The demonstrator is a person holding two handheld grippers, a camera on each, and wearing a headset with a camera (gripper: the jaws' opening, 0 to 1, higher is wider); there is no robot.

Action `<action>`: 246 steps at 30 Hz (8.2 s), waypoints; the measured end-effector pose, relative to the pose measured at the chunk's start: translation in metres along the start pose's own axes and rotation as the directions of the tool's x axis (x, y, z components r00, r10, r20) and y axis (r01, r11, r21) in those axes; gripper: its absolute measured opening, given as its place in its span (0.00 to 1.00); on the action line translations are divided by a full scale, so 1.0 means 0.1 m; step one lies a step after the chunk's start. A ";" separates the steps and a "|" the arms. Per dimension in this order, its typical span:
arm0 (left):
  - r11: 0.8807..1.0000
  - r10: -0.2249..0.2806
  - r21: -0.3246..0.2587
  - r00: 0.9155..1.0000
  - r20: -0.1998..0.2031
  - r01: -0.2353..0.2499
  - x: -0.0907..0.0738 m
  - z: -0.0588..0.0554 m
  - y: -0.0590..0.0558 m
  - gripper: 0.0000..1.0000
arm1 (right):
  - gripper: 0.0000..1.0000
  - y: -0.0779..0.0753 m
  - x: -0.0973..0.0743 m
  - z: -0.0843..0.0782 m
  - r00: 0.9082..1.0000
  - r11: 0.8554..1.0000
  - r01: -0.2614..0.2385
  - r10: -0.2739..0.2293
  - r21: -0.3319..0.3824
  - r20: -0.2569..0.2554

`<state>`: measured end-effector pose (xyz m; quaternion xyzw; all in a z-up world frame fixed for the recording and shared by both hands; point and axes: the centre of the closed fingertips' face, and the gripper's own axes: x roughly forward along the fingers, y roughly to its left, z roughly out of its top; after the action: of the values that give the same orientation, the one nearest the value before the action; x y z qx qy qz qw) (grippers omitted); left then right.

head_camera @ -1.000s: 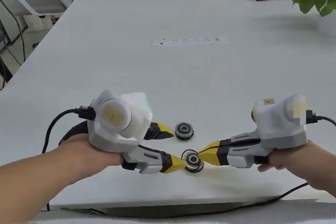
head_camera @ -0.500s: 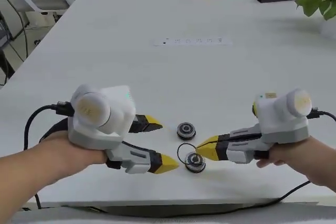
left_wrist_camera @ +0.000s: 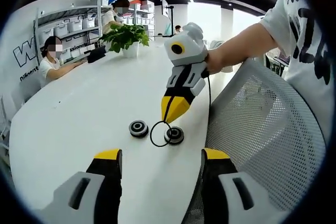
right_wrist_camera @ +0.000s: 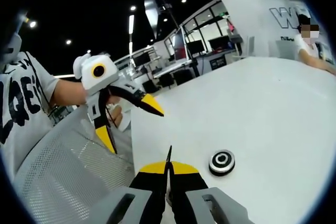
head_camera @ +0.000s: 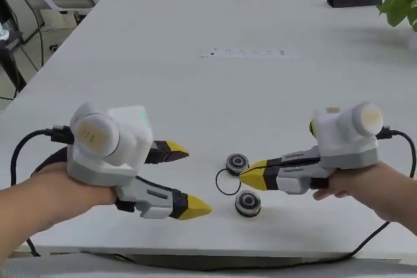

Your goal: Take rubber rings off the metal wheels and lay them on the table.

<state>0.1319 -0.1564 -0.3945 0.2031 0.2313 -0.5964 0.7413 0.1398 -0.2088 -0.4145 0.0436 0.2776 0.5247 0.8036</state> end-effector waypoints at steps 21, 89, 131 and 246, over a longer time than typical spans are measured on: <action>0.997 0.053 -0.048 0.999 -0.002 -0.054 -0.22 -0.15 0.12 0.65 | 0.00 -0.10 0.32 0.04 0.999 1.000 -0.013 0.013 -0.016 -0.043; 0.998 0.049 -0.030 0.999 -0.023 -0.049 -0.23 -0.13 0.15 0.65 | 0.19 -0.17 0.21 -0.01 0.998 0.996 0.030 -0.034 -0.089 -0.051; 0.998 -0.041 0.039 0.999 -0.036 0.043 0.22 0.12 0.05 0.61 | 0.23 -0.08 -0.30 -0.21 0.996 0.993 0.083 -0.084 -0.084 -0.007; 0.988 -0.110 0.102 0.989 -0.100 0.120 1.07 -0.06 -0.29 0.07 | 0.12 -0.20 -0.13 -0.77 0.985 0.977 0.067 -0.097 -0.203 -0.141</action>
<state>0.1220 -0.2428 -0.4629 0.2571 0.2449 -0.6395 0.6819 0.1144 -0.2459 -0.4818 -0.0874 0.2854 0.5179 0.8017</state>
